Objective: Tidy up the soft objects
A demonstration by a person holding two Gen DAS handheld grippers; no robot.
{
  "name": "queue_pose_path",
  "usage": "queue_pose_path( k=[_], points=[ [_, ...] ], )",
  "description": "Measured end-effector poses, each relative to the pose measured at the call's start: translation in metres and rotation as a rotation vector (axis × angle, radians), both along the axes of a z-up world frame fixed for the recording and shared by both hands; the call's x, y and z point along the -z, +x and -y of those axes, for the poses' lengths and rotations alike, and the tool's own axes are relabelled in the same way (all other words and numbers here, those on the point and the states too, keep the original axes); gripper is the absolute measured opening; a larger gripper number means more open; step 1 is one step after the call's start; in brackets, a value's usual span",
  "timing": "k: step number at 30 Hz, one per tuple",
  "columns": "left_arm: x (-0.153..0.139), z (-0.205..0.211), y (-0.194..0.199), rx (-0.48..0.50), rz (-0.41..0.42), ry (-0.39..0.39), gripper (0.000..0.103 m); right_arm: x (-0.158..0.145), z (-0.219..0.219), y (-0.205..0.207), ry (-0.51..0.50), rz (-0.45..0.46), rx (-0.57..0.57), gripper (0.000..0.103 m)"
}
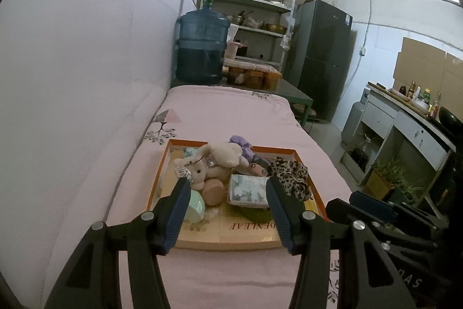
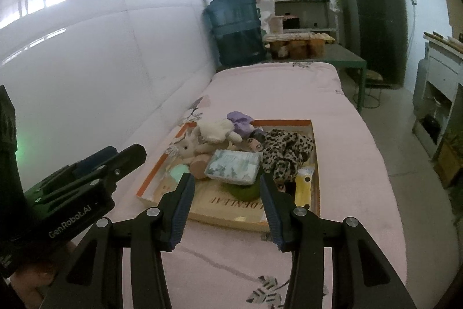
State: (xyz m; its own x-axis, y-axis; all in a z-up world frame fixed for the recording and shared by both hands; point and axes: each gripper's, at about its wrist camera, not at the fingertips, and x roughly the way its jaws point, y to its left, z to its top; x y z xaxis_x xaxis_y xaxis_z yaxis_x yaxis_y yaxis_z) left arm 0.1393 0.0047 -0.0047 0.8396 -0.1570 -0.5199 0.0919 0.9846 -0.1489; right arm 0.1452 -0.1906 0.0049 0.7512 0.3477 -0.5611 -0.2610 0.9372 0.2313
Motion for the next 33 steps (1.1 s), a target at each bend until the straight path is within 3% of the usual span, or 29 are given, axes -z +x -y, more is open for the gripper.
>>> queue_pose_path(
  k=[21,33],
  points=[
    [-0.018,0.0,-0.082,-0.037,0.025,0.031,0.054,-0.019,-0.014,-0.077,-0.062,0.059,0.068,0.048],
    [-0.025,-0.003,-0.12,-0.076,0.05,0.058,0.054,-0.026,-0.02,-0.119,-0.125,0.082,0.161,0.049]
  ],
)
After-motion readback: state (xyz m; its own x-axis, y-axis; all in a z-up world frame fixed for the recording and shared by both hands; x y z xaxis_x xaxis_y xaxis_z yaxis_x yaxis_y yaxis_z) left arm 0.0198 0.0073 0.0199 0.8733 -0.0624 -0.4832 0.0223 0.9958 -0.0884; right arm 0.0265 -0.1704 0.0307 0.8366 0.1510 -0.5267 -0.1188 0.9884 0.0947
